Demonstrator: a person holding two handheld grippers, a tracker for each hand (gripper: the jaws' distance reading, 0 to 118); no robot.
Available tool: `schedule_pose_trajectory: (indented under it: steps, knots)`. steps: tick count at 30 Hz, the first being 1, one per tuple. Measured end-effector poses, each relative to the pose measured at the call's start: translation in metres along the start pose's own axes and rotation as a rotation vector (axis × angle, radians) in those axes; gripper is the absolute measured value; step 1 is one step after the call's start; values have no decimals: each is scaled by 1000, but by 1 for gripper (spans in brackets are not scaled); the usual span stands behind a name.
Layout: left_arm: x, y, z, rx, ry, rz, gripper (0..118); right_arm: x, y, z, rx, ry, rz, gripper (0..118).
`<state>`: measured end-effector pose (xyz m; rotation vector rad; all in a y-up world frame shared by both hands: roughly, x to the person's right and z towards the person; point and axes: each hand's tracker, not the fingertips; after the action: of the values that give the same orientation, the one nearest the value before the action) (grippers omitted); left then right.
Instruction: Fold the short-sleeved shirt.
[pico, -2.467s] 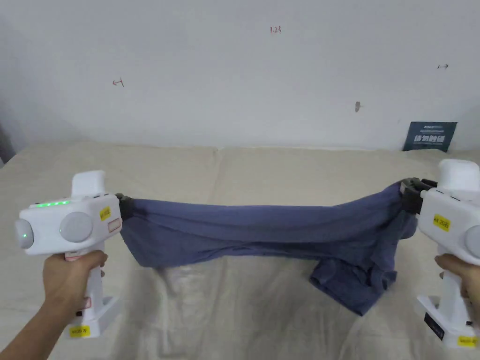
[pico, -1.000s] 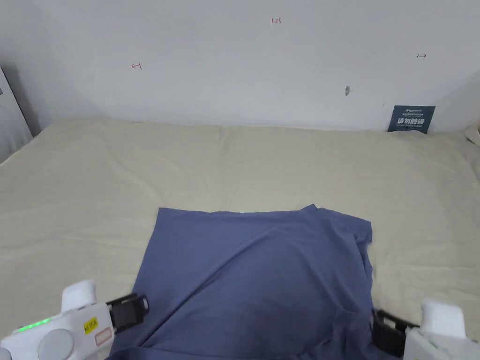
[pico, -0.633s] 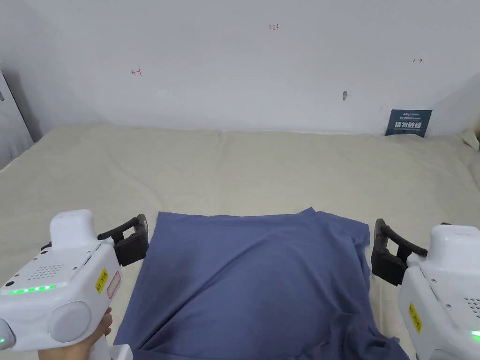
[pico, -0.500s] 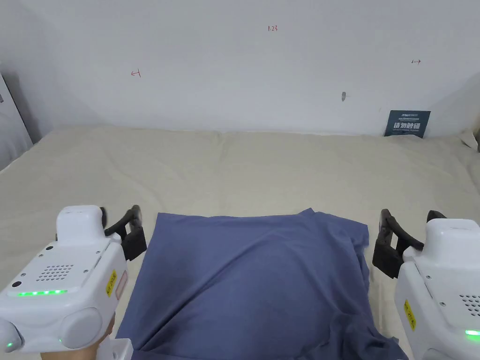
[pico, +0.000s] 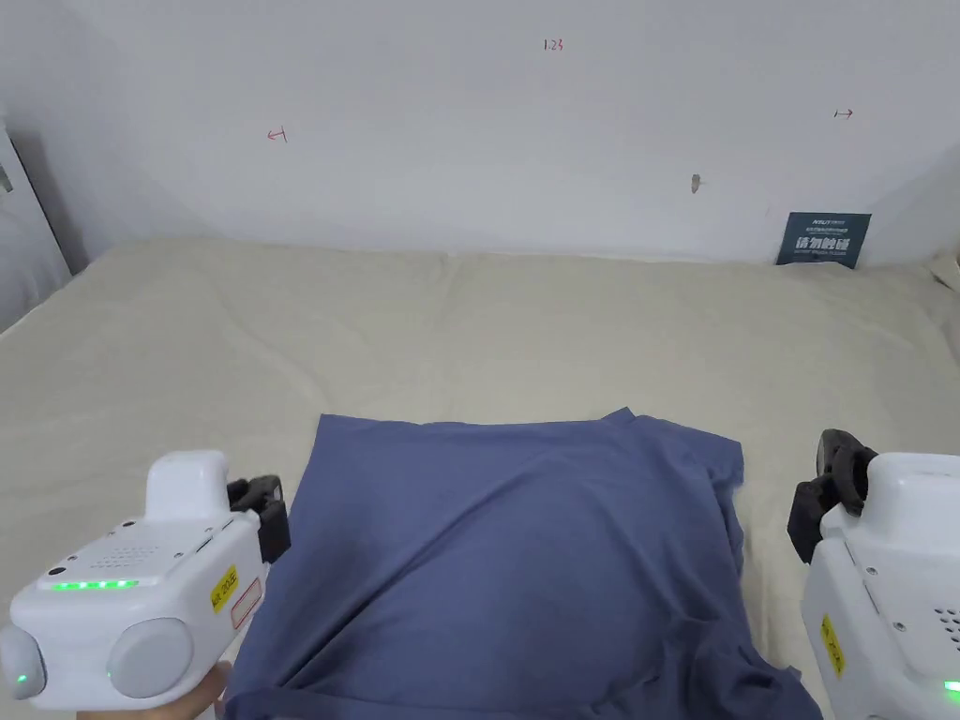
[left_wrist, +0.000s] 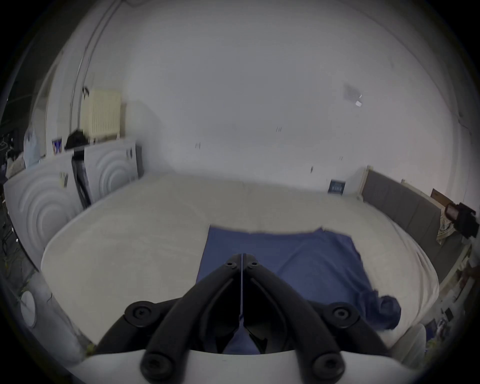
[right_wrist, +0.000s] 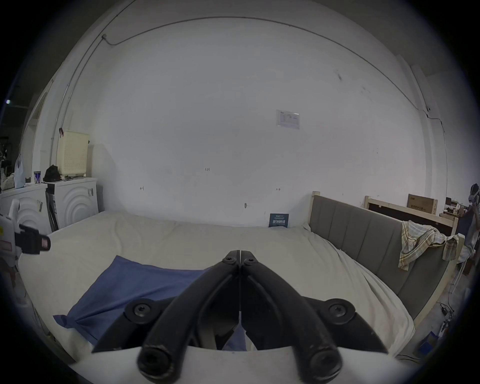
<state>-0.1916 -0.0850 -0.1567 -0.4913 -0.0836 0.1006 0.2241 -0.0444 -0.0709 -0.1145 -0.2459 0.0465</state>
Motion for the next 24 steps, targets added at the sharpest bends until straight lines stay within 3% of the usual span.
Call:
schedule_pose_trajectory:
  steps: [5, 6, 8, 9, 10, 17, 21, 23, 24]
  knots:
    - [-43, -38, -18, -269, 33, 40, 3, -1, -16, -1, -70, 1, -5, 0]
    - [-50, -44, -22, -312, 40, 56, 15, -2, -20, -1, -80, 0, -11, 0]
    - [-60, -62, -30, -414, 103, 85, 94, -4, -26, -2, -105, -5, -22, 0]
    - [-65, -71, -32, -447, 126, 87, 114, -5, -29, -3, -116, -4, -26, 0]
    - [-70, -79, -31, -416, 106, 84, 116, -6, -33, -3, -129, -2, -27, 0]
    - [-79, -116, -51, -490, 163, 55, 113, -11, -51, -3, -201, 10, -26, 0]
    - [-78, -129, -68, -525, 178, 40, 101, -7, -57, -1, -226, -3, -17, 0]
    - [-76, -132, -70, -526, 144, 50, 59, -2, -60, 0, -235, -17, -15, 0]
    - [-73, -134, -69, -521, 118, 51, 32, 0, -62, 1, -244, -25, -17, 0]
